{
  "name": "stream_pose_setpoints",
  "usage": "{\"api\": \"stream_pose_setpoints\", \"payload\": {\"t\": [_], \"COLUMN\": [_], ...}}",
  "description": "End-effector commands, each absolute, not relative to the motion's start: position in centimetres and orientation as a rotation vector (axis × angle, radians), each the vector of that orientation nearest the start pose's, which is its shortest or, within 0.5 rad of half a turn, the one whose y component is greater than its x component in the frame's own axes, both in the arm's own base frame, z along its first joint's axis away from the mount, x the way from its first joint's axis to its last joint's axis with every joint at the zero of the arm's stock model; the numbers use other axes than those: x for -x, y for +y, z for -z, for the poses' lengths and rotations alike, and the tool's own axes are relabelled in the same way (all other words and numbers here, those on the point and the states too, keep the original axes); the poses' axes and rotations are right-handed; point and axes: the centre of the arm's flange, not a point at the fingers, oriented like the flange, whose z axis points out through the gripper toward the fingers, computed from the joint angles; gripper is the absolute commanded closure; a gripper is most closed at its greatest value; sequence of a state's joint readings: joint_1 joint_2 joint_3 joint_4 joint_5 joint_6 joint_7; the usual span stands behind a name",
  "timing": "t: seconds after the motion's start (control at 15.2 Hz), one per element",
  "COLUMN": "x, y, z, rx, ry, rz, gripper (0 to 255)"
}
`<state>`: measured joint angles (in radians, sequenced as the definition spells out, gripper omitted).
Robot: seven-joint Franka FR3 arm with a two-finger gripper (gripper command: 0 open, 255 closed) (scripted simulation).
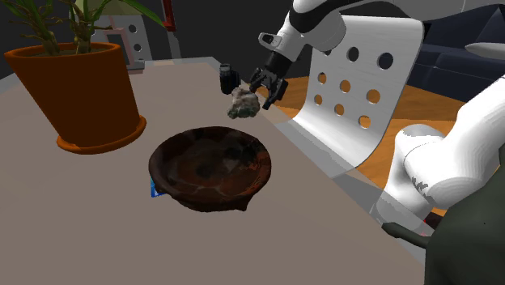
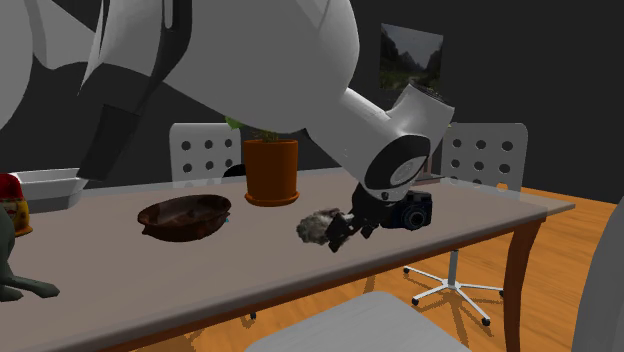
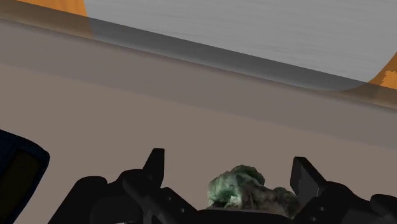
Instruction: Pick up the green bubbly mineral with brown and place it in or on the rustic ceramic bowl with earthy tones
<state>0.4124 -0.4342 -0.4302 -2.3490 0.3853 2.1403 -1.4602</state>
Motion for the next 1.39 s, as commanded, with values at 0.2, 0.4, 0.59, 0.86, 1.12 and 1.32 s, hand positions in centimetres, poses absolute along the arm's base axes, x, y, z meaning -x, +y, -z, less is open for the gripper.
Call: {"api": "stream_pose_setpoints", "payload": {"t": [0.2,0.4,0.59,0.86,1.12,1.32], "x": [-44.9,-44.9,-44.8,-44.8,-44.9,-46.5], "y": [-0.6,-0.6,-0.7,-0.7,-0.6,2.3], "z": [-50.3,-50.3,-50.4,-50.4,-50.9,-53.5], "rx": [2.237,2.237,2.236,2.236,2.234,2.471], "ry": [-1.666,-1.666,-1.666,-1.666,-1.668,-1.288], "rz": [0.673,0.673,0.673,0.673,0.681,0.427], "gripper": [0,255,255,255,255,0]}}
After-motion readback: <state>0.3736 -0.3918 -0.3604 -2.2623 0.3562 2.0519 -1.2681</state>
